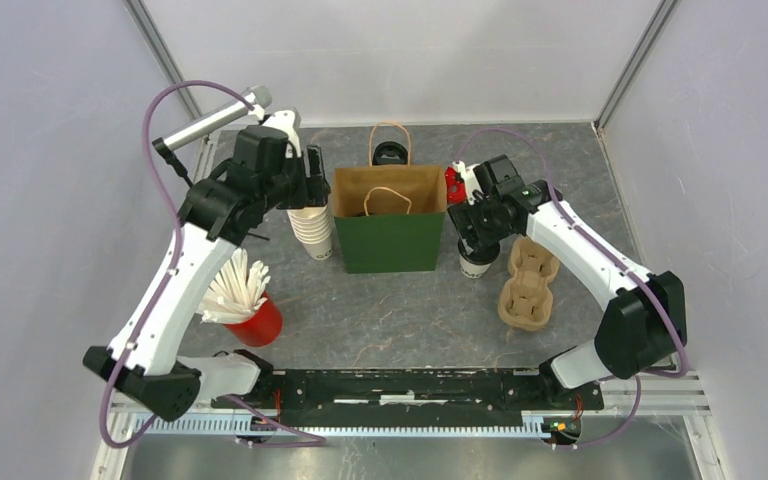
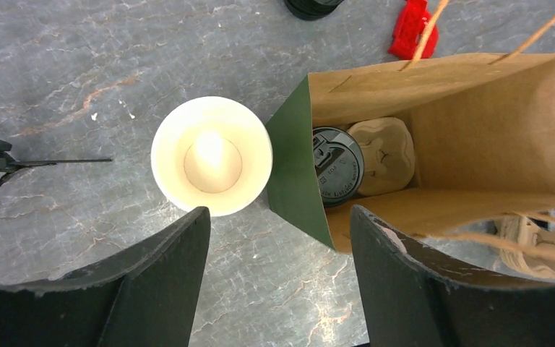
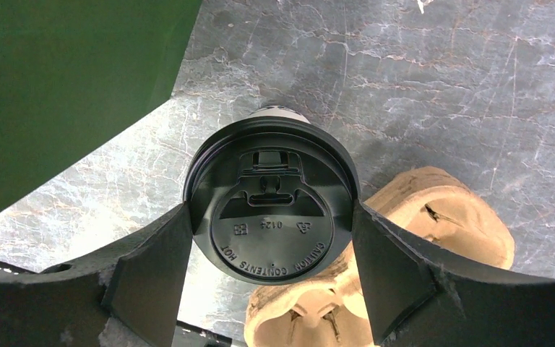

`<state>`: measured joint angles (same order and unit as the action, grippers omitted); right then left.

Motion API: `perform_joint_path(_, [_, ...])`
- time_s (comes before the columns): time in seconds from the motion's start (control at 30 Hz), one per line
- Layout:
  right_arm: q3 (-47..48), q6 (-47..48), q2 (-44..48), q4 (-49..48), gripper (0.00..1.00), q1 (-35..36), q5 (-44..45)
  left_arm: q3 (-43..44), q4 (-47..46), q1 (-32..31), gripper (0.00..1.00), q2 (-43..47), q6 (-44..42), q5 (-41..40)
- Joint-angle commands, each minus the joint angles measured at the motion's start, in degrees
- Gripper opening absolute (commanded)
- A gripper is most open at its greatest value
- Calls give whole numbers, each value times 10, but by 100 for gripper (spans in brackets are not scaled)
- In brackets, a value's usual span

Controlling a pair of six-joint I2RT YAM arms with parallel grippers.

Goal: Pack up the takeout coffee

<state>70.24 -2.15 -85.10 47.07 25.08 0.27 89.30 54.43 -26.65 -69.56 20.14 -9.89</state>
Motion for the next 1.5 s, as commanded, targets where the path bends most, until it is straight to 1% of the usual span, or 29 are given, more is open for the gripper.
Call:
perform_joint_path(0.0, [6, -5, 33, 6, 71, 1, 15, 20, -19, 8, 75, -43, 27, 16])
perform_joint_path(0.23, [22, -11, 40, 28, 69, 1, 23, 48, -19, 10, 70, -92, 14, 28])
perform_joint_path(0.4, [50, -12, 41, 41, 68, 1, 29, 43, -19, 9, 70, -95, 2, 32])
perform_joint_path(0.53, [55, -20, 57, 43, 68, 1, 31, 45, -19, 10, 70, -103, 0, 29])
perform_joint_path(0.7, [70, -26, 78, 56, 68, 0, 35, 53, -20, 10, 61, -119, -2, 63])
perform_joint_path(0.83, [109, -16, 87, 77, 68, 1, 35, 44, -27, 10, 59, -123, -12, 69])
perform_joint_path(0.97, [169, -11, 83, 113, 68, 0, 39, 40, -28, 10, 56, -132, -34, 74])
perform_joint_path(1.17, [261, -5, 94, 137, 66, 0, 57, 42, -28, 10, 43, -132, -54, 84])
perform_joint_path(1.23, [296, -2, 94, 141, 65, 1, 57, 36, -28, 10, 41, -131, -51, 84])
perform_joint_path(1.33, [337, 2, 97, 134, 65, 1, 57, 31, -29, 10, 39, -133, -53, 88])
perform_joint_path(1.47, [364, 14, 103, 105, 63, 0, 34, 41, -28, 10, 38, -145, -66, 87])
